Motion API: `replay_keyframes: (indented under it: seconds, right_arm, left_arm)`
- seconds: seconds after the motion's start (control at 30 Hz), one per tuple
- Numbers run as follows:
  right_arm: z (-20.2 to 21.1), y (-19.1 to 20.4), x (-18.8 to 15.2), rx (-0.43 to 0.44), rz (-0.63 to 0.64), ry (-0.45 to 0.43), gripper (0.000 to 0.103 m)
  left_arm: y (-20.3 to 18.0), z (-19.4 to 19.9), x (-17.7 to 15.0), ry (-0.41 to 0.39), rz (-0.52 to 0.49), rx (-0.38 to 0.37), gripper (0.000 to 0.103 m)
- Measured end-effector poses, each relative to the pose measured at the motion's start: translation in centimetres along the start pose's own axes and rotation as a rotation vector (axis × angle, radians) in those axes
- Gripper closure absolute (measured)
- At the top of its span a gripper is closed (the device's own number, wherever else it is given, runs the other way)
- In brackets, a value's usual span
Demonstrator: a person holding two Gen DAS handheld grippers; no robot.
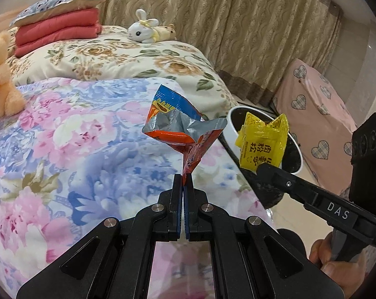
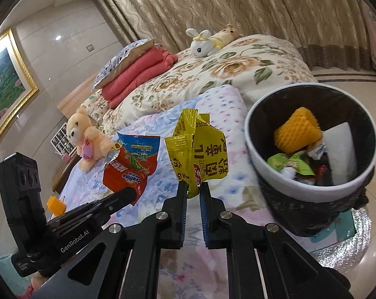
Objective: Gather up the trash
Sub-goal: 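Carry the red-blue wrapper and yellow bag over the trash bin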
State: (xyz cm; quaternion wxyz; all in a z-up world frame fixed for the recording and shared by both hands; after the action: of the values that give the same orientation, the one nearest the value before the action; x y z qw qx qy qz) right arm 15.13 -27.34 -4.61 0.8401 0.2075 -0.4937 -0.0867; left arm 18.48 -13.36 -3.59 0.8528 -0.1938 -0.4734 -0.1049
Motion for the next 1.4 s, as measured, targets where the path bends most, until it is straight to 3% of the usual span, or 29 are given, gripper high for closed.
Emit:
replay_keyframes:
  seconds: [0.9,1.4]
  right_arm:
    - [4.6,-6.7,2.1,-0.134,-0.063,-0.069,0.093]
    - [5.0,-8.9,2.8,-0.159,-0.089,-0.082,0.093]
  left_arm:
    - [-8.1,-2.7,0.7,0.025,-0.107,-0.122,0.102]
    - [-10.4,-4.3,0.7,0.048,-0.134,-0.137,0.102]
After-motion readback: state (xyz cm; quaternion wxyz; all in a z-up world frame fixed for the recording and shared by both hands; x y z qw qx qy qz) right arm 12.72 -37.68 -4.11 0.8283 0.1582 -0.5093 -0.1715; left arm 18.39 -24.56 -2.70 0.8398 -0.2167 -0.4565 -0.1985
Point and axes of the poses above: each gripper's, at about its wrist camera, not at the fingertips, and z roughly against the way its jaws point, y to its left, x to its top, the point moved 3 cm from there along -z, roughly the way its jaws point, and after that the axes turned 13 degrees about -y, right-handed, at the moved point
